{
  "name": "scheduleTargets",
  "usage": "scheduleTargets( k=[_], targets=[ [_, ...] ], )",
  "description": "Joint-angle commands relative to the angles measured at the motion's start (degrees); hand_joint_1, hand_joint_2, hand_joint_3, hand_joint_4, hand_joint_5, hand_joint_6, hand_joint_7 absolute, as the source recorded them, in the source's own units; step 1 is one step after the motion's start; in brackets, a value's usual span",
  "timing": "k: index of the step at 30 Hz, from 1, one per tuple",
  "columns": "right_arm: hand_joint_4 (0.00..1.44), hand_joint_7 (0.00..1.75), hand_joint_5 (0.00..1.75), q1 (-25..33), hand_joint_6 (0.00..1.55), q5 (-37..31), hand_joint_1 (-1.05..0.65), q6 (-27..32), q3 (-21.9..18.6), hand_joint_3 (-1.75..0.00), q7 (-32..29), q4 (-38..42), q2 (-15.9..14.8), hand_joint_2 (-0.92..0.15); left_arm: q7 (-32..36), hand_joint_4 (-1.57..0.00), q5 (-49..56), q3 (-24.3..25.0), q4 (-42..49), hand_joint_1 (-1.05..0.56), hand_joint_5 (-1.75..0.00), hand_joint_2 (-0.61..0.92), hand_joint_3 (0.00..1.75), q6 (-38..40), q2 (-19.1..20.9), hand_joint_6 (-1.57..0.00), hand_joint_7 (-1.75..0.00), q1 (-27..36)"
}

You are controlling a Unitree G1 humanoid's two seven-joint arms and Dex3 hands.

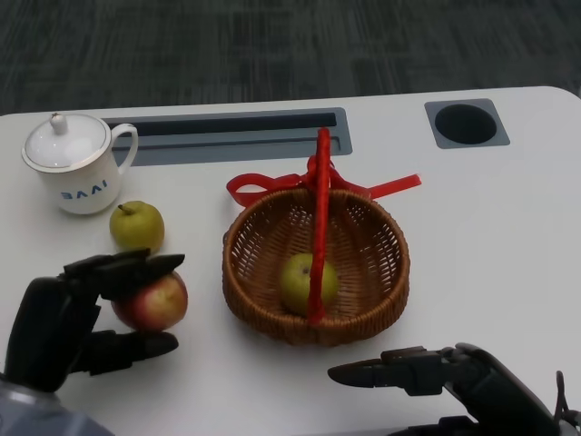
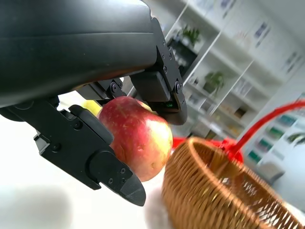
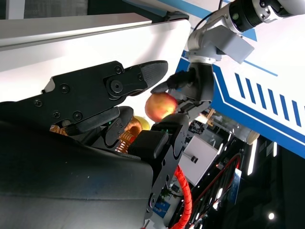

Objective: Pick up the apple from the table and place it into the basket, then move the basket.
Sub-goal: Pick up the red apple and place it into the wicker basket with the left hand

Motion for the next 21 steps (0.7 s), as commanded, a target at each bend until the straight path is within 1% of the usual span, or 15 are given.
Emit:
scheduleTargets(
  k=[1,8,14,21],
  targets=[
    [0.85,0.00,0.00,-0.2,0.79,0.4,-0.52,-1.1,-0.4,-0.01,-0.1,0.4,-0.6,-0.92,1.1,-1.25,-0.3,1.8,-3.2,-0.12,-0.03,0.75,0.00,-1.6,1.6,-1.16,-0.01,1.2],
    [0.85,0.00,0.00,0.1,0.80,0.0,-0.51,-0.3,-0.2,-0.01,-0.2,0.0,-0.4,-0.92,-3.2,-1.26,-4.6,5.2,-11.3,-0.08,-0.03,0.74,0.00,-5.9,0.9,-1.16,-0.01,4.1],
    [0.85,0.00,0.00,-0.2,0.80,0.5,-0.50,-0.4,0.0,0.00,0.1,0.5,-0.3,-0.92,-8.3,-1.27,-7.5,7.8,-19.1,-0.13,-0.02,0.74,0.00,-6.3,-0.5,-1.17,-0.01,6.1],
    [0.85,0.00,0.00,-0.4,0.80,0.5,-0.50,0.2,0.2,-0.01,0.2,0.2,-0.2,-0.92,-16.0,-1.26,-12.5,8.3,-24.9,-0.18,-0.01,0.75,0.00,-6.8,-3.4,-1.17,0.00,5.7]
  ],
)
